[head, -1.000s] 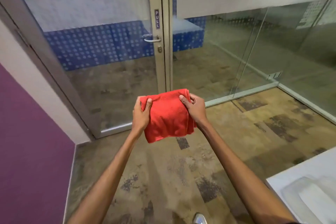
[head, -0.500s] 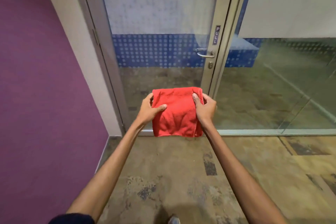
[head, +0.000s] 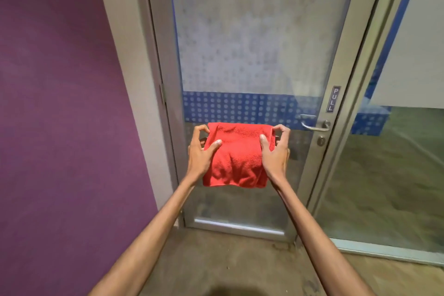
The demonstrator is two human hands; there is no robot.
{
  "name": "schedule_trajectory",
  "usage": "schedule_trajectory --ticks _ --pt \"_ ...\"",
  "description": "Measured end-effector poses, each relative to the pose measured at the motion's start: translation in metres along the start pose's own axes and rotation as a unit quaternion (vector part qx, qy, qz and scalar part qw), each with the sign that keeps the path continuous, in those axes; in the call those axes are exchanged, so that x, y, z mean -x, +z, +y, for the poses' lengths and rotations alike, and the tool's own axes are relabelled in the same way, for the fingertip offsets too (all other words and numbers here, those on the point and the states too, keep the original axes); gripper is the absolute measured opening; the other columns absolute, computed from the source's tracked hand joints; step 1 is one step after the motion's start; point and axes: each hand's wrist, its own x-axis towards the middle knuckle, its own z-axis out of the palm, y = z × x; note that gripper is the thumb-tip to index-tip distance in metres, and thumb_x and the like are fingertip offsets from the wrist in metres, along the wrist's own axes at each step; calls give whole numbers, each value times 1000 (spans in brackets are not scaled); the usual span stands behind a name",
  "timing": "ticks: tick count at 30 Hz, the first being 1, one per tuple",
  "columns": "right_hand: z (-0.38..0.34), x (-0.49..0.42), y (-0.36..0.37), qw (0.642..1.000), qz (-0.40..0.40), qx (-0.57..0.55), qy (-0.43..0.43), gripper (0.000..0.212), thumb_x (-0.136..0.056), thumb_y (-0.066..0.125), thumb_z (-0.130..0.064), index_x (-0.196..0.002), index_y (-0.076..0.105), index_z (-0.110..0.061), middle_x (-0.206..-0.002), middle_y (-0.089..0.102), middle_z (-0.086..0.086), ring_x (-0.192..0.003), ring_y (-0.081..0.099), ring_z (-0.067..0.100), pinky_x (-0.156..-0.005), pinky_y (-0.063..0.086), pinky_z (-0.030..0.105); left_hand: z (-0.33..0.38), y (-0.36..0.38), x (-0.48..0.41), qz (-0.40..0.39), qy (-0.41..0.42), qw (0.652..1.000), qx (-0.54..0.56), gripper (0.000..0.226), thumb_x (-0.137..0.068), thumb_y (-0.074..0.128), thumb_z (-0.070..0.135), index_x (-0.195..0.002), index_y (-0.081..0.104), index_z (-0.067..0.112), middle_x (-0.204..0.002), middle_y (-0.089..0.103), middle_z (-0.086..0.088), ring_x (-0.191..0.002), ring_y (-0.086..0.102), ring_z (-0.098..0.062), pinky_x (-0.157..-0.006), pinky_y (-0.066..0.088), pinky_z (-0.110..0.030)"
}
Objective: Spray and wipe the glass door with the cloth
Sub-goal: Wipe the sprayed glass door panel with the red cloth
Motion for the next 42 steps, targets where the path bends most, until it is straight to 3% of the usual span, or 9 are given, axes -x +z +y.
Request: schedule_trajectory --ticks 6,15,22,26,28,31,34,38,42 --pt "-1 -45 37 999 -28 24 -35 22 -91 67 -11 -106 51 -13 -86 56 -20 -82 58 6 -77 39 21 -8 -13 -52 -19 0 999 31 42 -83 78 22 -104 43 34 -95 71 -16 -73 68 -25 -65 57 -43" --pt "-6 -117 115 998 -46 11 -48 34 -83 78 -19 -102 50 -26 -87 66 -11 -81 69 17 -84 58 44 -26 -57 -148 -45 -19 997 53 52 -77 81 18 -112 47 35 -90 75 -14 -83 73 -34 -69 61 -51" --pt "-8 -165 208 998 28 3 -52 36 -77 84 -23 -93 52 -26 -90 69 -4 -75 67 16 -73 55 37 -67 -90 -253 -71 46 995 54 53 -83 72 20 -119 40 42 -110 64 -16 -85 70 -36 -68 58 -44" --pt "-17 -193 250 990 99 27 -98 28 -76 83 -10 -69 59 -22 -85 62 -3 -73 60 11 -71 51 36 -74 -97 -312 -58 119 991 11 49 -88 66 10 -110 38 43 -109 50 11 -79 61 -14 -68 52 -25" --pt "-24 -205 264 987 117 33 -109 37 -73 78 4 -65 62 -29 -92 62 -3 -81 61 6 -73 51 32 -75 -95 -338 -53 158 986 -20 35 -90 61 6 -101 46 36 -106 44 4 -80 55 -6 -74 49 -22" --pt "-35 -230 280 980 134 57 -135 36 -73 76 5 -72 72 -31 -97 63 -6 -86 62 6 -74 50 33 -67 -92 -376 -50 200 977 -50 39 -86 51 -7 -84 58 31 -102 44 -2 -92 57 -11 -82 50 -25" --pt "-50 -257 292 971 151 55 -178 26 -79 76 1 -85 78 -24 -98 62 -6 -84 60 2 -75 54 37 -58 -88 -410 -43 228 970 -76 49 -78 50 -22 -76 67 24 -100 47 -5 -100 54 4 -86 44 -8" --pt "-66 -297 305 966 152 45 -206 23 -83 78 -10 -104 77 -21 -108 56 -5 -96 58 1 -89 53 37 -42 -82 -452 -41 250 966 -51 49 -86 52 -21 -95 75 21 -109 44 4 -92 62 12 -89 44 -4" --pt "-83 -337 322 967 92 83 -225 69 -73 88 -32 -134 60 -15 -132 42 3 -118 47 4 -105 37 23 -25 -74 -495 -12 303 950 -68 37 -91 61 -3 -121 69 18 -110 41 4 -103 48 20 -95 31 2"
